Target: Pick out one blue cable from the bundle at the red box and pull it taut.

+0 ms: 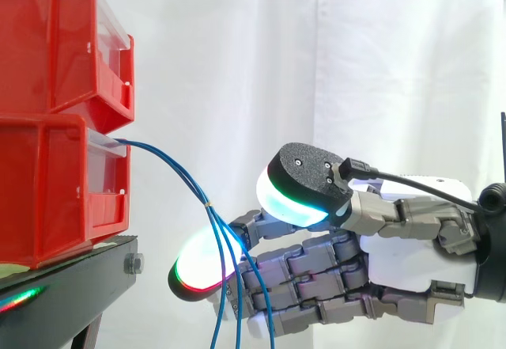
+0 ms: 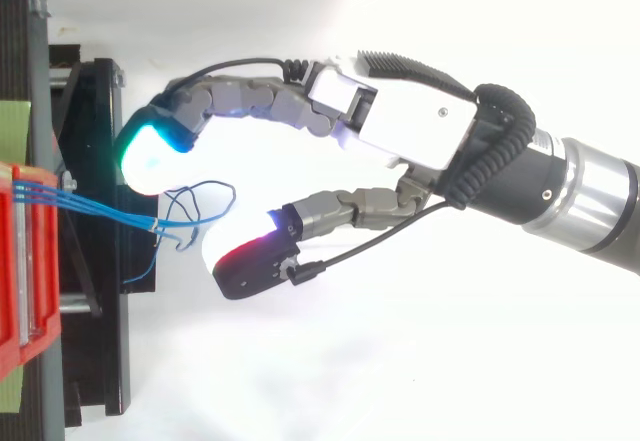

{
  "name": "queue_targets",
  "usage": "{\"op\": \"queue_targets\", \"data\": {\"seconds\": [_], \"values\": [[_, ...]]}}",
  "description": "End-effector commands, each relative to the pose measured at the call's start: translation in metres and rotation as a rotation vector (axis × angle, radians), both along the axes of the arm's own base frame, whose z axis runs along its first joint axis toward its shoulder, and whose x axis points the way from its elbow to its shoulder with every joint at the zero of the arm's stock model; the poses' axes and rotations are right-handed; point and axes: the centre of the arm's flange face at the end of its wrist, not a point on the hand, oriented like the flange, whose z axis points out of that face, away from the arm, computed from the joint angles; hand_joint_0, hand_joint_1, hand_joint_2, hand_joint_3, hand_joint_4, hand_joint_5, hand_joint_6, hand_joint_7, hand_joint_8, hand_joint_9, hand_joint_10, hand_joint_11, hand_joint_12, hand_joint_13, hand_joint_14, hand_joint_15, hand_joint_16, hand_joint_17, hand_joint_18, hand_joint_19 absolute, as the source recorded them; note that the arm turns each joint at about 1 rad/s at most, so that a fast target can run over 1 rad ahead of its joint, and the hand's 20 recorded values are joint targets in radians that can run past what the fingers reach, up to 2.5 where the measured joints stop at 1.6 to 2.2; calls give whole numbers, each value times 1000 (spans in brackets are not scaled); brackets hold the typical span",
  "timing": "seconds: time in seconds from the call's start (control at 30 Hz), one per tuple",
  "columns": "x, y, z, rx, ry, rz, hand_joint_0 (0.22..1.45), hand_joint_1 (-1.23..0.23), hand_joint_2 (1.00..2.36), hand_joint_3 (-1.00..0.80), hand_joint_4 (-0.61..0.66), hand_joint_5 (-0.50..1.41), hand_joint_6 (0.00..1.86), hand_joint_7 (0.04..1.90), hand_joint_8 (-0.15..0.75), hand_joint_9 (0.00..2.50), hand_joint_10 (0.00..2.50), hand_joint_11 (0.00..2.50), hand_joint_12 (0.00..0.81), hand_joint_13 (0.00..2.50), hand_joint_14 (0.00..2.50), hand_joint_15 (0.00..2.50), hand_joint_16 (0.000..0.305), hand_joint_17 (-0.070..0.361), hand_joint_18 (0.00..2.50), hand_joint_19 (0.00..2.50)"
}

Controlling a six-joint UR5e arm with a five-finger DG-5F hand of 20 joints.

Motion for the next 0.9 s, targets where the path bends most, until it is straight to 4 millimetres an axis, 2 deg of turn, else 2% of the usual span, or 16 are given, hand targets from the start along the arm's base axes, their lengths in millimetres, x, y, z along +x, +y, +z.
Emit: {"op": "queue_targets", "data": {"seconds": [0.0, 0.27, 0.47, 0.87], "values": [[-1, 3, -2, -3, 16, 5, 509, -531, 1000, -499, 196, -225, 503, 866, 242, 352, 10, 278, 308, 297, 8, 208, 41, 93, 226, 289], [4, 9, -24, 0, 32, 24, 511, -531, 1000, -499, 196, -224, 503, 867, 242, 362, 10, 283, 308, 305, 8, 211, 41, 93, 233, 307], [16, 16, -17, 46, -5, 56, 518, -519, 1000, -494, 195, -218, 503, 903, 244, 374, 10, 292, 307, 310, 9, 216, 41, 92, 240, 308], [18, 21, -15, 143, -47, 115, 552, -504, 1008, -415, 173, -200, 503, 1024, 242, 391, 11, 312, 301, 330, 9, 237, 40, 90, 256, 335]]}}
